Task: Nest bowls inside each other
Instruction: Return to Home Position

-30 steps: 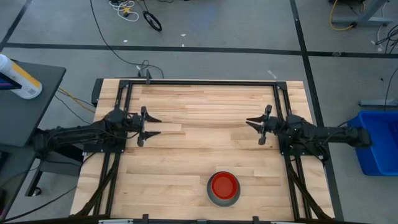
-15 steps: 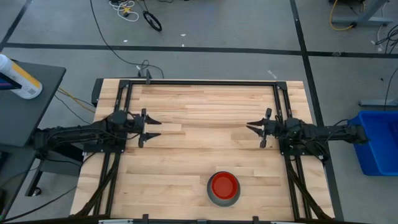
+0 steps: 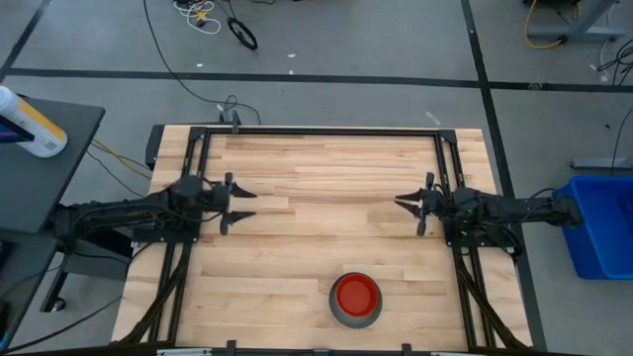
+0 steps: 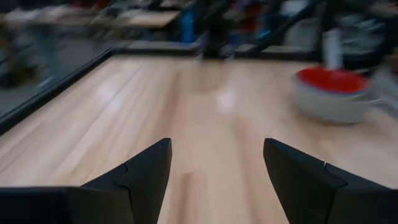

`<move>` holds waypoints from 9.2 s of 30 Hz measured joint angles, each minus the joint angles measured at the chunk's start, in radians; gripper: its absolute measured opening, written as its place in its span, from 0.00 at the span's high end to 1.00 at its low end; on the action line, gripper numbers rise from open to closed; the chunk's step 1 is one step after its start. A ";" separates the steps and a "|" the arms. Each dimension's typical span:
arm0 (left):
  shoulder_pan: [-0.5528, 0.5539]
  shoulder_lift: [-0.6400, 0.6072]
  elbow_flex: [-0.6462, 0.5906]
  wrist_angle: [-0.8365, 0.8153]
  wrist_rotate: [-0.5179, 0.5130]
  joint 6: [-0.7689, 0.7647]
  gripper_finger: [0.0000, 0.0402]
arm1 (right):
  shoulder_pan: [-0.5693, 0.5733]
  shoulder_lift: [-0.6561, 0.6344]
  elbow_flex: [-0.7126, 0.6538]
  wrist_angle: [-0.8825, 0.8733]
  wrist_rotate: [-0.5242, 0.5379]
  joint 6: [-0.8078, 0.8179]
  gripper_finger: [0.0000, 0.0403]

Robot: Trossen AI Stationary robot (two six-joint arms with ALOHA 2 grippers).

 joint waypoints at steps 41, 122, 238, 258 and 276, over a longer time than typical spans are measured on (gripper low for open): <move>-0.305 -0.325 0.000 -0.108 -0.286 -0.052 0.35 | 0.084 -0.021 0.000 0.000 0.034 0.036 0.84; -0.319 -0.320 0.000 -0.123 -0.249 -0.108 0.35 | 0.049 0.097 -0.064 0.204 -0.089 -0.037 0.84; -0.319 -0.320 0.001 -0.122 -0.239 0.114 0.35 | 0.022 -0.136 -0.063 0.199 -0.133 -0.115 0.84; -0.319 -0.320 0.001 -0.122 -0.239 0.121 0.35 | 0.022 -0.136 -0.063 0.199 -0.133 -0.115 0.84; -0.319 -0.320 0.001 -0.122 -0.239 0.120 0.35 | 0.023 -0.136 -0.063 0.199 -0.133 -0.115 0.84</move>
